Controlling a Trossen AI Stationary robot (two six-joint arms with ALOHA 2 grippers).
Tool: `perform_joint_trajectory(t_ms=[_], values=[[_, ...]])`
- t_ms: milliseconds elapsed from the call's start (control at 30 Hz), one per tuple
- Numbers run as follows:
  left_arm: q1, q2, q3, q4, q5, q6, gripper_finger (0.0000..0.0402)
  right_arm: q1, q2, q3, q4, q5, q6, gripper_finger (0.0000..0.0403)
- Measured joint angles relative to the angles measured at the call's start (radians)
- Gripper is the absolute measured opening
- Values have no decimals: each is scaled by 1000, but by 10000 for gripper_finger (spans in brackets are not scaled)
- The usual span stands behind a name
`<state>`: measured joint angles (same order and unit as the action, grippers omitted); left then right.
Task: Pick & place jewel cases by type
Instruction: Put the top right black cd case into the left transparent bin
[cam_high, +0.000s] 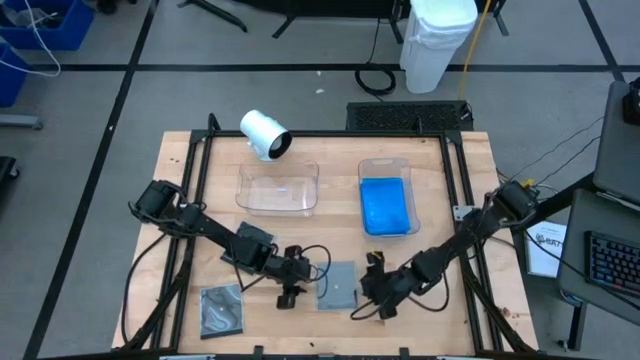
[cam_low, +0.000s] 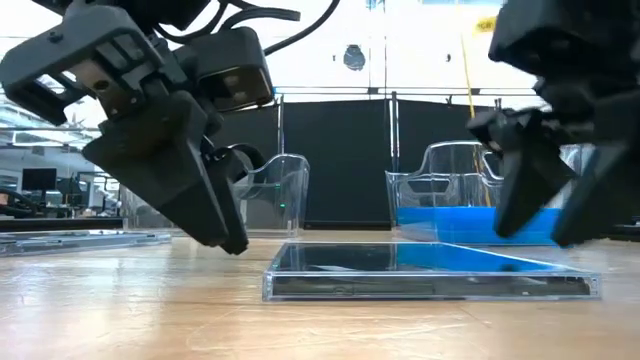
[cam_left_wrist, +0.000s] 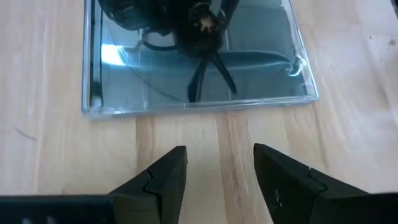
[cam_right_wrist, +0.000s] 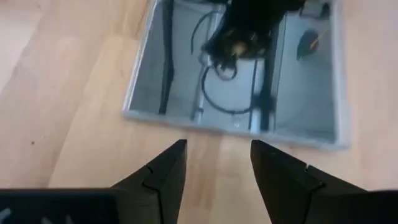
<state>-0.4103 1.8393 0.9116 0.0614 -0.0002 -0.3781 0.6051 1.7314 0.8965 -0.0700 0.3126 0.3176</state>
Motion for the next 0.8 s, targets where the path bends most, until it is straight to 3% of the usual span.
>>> perform_joint_trajectory(t_ms=[267,633,800], values=[[2,0,-1,19,-6,-24,191,-37,89,4,33,-25,23,171],[24,-2,-2,21,-36,-25,191,-116,95,-2,335,-19,-242,171],[24,-2,-2,20,-38,-22,191,-121,95,-1,394,-24,-303,171]])
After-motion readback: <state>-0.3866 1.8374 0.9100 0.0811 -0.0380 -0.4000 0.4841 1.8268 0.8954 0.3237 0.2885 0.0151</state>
